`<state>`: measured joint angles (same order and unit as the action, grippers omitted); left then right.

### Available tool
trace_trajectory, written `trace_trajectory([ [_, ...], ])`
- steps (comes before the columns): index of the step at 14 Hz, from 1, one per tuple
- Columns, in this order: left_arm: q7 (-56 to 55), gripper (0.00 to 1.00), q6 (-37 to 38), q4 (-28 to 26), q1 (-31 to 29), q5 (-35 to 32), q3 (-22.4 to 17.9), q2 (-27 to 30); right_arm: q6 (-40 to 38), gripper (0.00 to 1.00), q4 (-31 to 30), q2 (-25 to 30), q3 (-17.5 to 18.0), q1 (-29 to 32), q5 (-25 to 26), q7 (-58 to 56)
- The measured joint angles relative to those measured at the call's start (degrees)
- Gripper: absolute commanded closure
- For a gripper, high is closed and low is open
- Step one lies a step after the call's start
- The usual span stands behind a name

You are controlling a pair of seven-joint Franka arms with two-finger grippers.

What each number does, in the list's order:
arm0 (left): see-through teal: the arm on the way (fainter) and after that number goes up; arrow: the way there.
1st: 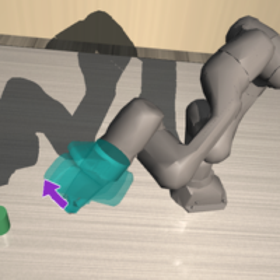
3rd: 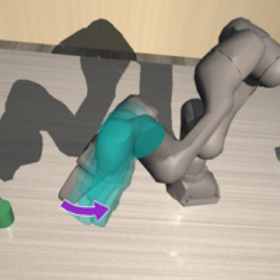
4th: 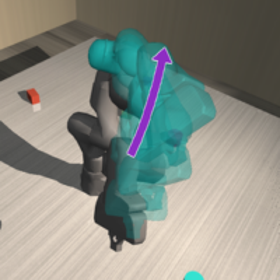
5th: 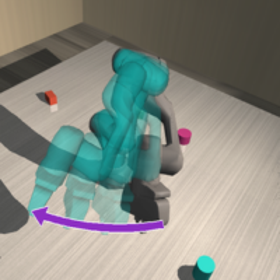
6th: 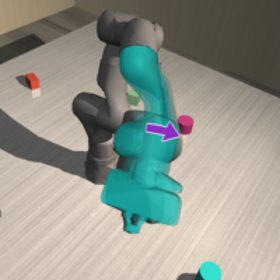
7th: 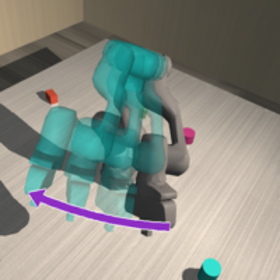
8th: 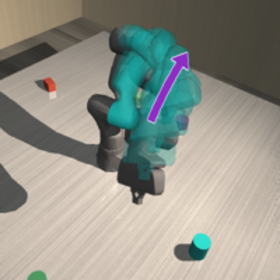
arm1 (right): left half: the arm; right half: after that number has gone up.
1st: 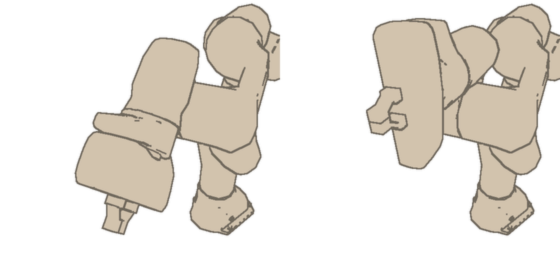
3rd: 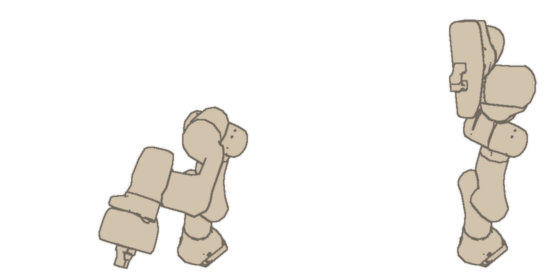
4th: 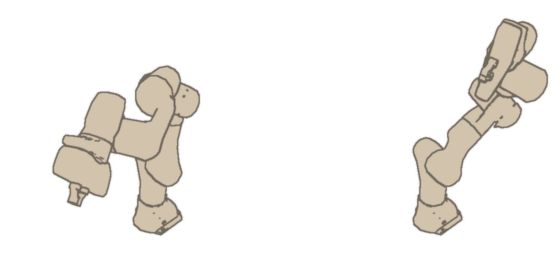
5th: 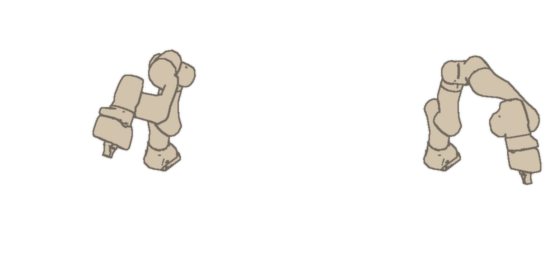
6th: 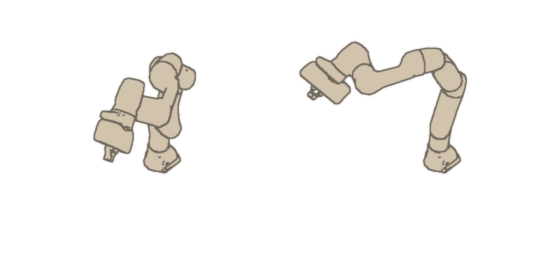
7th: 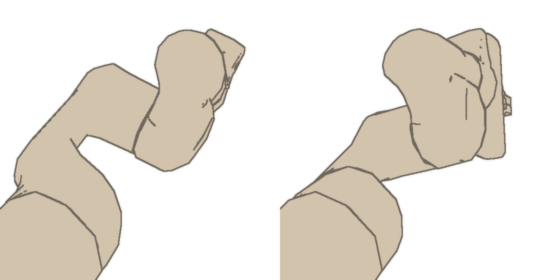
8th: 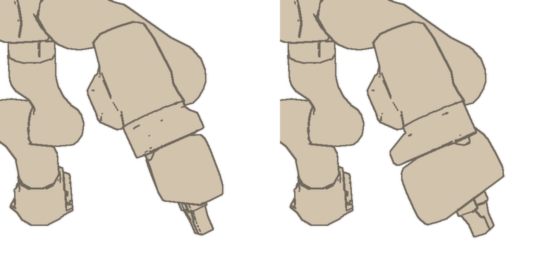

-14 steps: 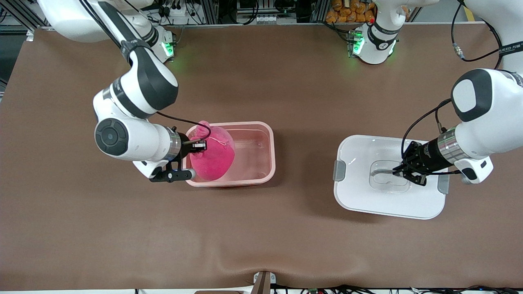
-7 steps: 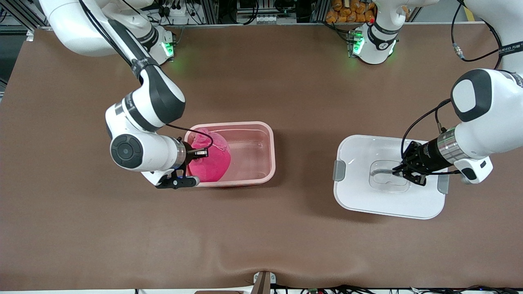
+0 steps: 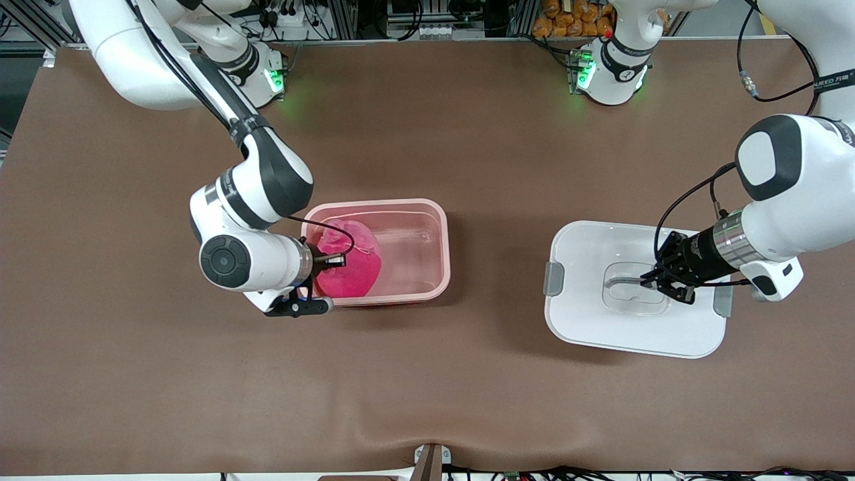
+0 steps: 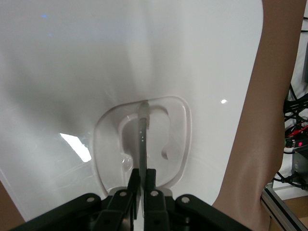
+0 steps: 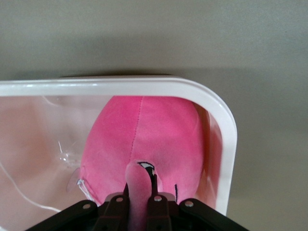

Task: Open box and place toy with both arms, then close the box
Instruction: 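Lower the pink toy into the box and open the right gripper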

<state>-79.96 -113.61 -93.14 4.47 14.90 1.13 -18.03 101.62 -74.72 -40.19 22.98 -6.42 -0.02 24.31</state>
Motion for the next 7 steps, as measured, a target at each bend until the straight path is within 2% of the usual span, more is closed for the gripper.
trace_trajectory([
  [7, 0.0, 1.0, 0.0, 0.0, 0.0, 0.0, 0.0, -0.1, 6.5, 1.0, 0.0, -2.8, 0.0, -3.8, 0.5, 7.4],
])
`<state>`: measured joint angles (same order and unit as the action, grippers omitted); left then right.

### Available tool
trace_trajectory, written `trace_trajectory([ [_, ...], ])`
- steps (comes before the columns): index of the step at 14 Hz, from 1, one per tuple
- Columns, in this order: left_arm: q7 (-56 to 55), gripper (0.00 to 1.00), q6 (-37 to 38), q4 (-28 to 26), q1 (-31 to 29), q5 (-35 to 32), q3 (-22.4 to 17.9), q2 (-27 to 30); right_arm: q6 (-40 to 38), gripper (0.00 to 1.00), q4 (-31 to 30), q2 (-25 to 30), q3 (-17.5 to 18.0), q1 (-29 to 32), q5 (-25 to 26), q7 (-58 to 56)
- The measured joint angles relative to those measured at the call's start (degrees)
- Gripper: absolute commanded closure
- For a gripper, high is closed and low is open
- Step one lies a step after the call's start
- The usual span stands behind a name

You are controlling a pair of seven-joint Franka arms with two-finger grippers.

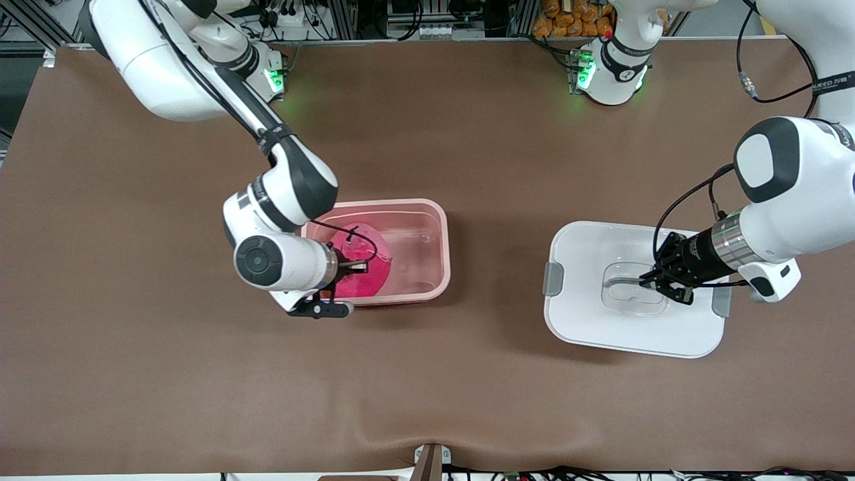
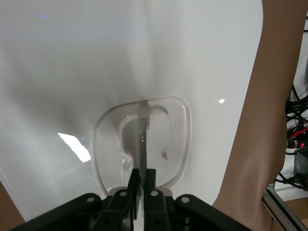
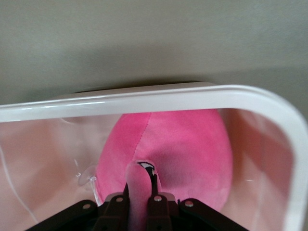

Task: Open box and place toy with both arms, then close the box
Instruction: 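Lower the pink toy into the box and open the right gripper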

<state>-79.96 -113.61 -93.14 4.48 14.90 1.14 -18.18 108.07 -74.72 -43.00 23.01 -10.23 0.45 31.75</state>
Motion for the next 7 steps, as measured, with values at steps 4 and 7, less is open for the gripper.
trace_trajectory([
  [4, 0.0, 1.0, 0.0, 0.0, 0.0, 0.0, 0.0, 0.0, 3.7, 1.0, 0.0, -1.0, -0.1, -2.0, 0.1, 3.8],
  [7, 0.0, 1.0, 0.0, 0.0, 0.0, 0.0, 0.0, 0.0, 8.1, 1.0, 0.0, -2.4, -0.5, -4.4, 0.1, 6.5],
])
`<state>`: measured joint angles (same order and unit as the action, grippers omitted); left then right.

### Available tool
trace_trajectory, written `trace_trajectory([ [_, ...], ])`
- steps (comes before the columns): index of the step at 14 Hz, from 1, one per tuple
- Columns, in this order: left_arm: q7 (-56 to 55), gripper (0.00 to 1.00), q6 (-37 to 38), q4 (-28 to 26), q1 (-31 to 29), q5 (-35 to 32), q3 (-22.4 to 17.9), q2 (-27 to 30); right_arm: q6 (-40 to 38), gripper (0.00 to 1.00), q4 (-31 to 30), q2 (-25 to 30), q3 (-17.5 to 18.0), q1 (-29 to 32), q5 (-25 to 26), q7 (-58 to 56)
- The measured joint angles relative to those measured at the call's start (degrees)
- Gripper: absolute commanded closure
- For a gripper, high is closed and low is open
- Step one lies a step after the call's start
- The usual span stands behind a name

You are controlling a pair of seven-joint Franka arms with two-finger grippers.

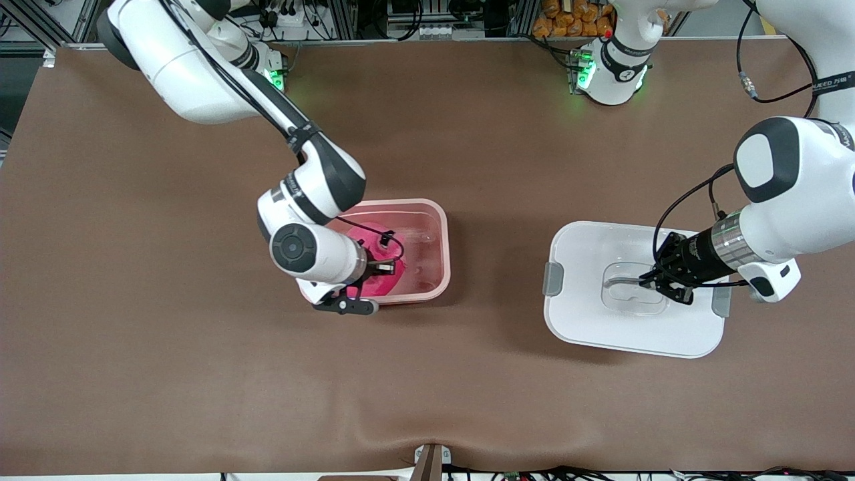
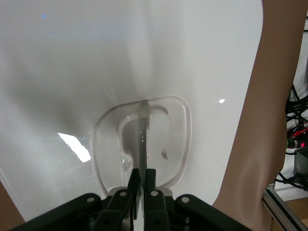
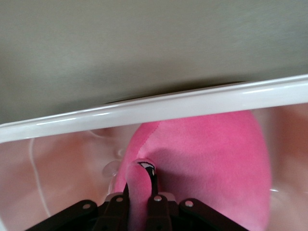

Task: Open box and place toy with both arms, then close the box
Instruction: 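Lower the pink toy into the box and open the right gripper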

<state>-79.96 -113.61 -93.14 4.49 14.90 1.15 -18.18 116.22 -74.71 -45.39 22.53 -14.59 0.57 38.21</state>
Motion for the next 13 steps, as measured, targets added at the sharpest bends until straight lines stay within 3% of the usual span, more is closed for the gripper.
trace_trajectory([
  [6, 0.0, 1.0, 0.0, 0.0, 0.0, 0.0, 0.0, 0.0, 5.0, 1.0, 0.0, -1.9, -0.9, -3.5, 0.1, 2.3],
  [10, 0.0, 1.0, 0.0, 0.0, 0.0, 0.0, 0.0, 0.0, 6.3, 0.82, 0.0, -2.6, -3.7, -6.2, 0.2, 2.6],
  [11, 0.0, 1.0, 0.0, 0.0, 0.0, 0.0, 0.0, 0.0, 6.4, 0.72, 0.0, -2.7, -3.9, -6.4, 0.2, 2.7],
  [12, 0.0, 1.0, 0.0, 0.0, 0.0, 0.0, 0.0, 0.0, 6.5, 0.54, 0.0, -2.8, -4.0, -6.5, 0.2, 2.8],
  [13, 0.0, 1.0, 0.0, 0.0, 0.0, 0.0, 0.0, 0.0, 6.5, 0.01, 0.1, -2.8, -4.1, -6.5, 0.2, 2.8],
])
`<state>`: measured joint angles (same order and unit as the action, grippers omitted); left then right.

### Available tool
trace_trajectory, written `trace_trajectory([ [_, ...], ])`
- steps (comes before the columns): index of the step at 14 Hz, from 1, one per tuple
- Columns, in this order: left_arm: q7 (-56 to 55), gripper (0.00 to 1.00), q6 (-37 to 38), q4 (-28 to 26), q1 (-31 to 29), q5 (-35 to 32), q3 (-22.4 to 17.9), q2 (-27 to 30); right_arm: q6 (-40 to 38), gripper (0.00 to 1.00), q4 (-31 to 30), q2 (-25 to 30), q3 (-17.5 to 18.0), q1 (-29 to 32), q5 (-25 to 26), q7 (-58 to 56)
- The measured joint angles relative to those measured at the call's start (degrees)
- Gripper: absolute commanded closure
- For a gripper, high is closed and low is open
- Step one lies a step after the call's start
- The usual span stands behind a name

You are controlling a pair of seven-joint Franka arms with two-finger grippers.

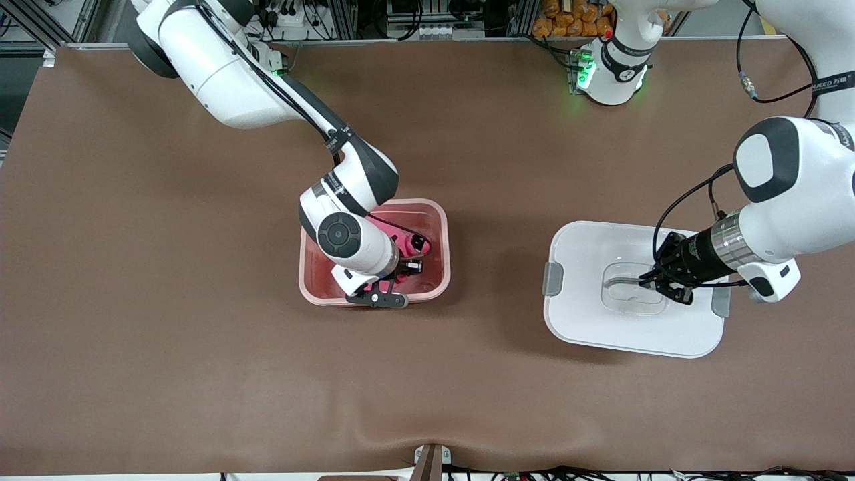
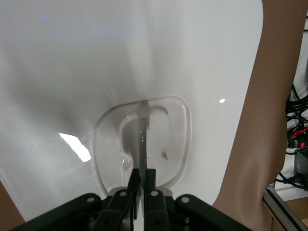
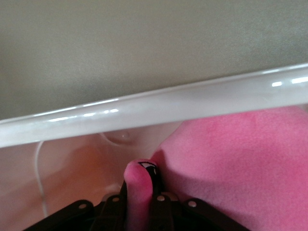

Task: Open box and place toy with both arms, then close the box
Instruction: 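Lower the pink toy into the box and open the right gripper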

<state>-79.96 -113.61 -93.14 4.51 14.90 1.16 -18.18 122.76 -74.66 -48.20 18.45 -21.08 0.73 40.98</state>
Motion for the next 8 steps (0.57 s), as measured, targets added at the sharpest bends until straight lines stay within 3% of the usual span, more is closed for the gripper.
trace_trajectory([
  [8, 0.0, 1.0, 0.0, 0.0, 0.1, 0.0, 0.0, 0.0, 0.0, 0.0, 1.0, 0.0, -0.6, -0.3, 1.8, -0.1],
])
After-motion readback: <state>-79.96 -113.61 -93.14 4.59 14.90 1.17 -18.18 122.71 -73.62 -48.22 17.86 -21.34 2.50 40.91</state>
